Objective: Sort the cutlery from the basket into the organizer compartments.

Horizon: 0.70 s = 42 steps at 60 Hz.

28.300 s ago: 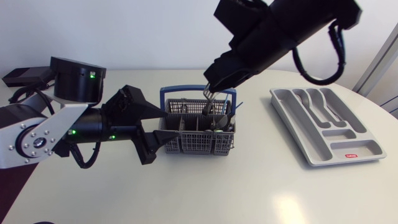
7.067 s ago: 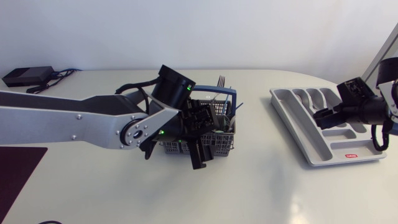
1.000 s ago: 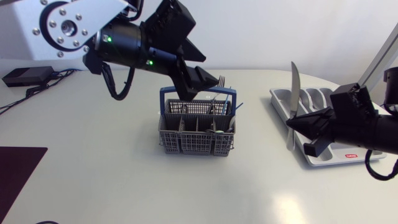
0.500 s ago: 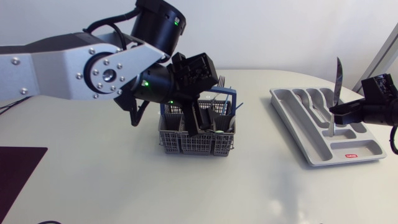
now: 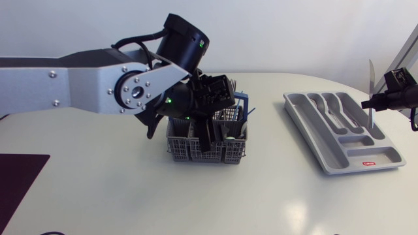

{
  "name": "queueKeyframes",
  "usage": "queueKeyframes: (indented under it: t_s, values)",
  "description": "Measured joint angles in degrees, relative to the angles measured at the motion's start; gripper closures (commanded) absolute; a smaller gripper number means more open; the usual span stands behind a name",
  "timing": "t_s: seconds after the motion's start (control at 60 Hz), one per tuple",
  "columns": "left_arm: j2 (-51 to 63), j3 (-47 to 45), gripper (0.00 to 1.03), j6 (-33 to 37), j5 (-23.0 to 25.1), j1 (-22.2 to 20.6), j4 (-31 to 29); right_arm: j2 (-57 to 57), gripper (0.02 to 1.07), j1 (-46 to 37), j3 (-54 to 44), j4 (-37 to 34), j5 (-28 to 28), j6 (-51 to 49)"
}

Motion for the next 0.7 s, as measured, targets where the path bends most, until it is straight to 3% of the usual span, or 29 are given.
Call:
queueKeyframes:
  t_s: [0.65, 0.7]
  values:
    - [1.4, -0.1, 0.24, 1.3, -2.2, -1.1, -1.5, 19.6, 1.01, -0.2, 16.3, -3.2, 10.6, 0.0]
    - [1.4, -0.1, 0.24, 1.5, -2.2, -1.2, -2.0, 20.3, 0.95, 0.2, 16.9, -3.2, 10.8, 0.0]
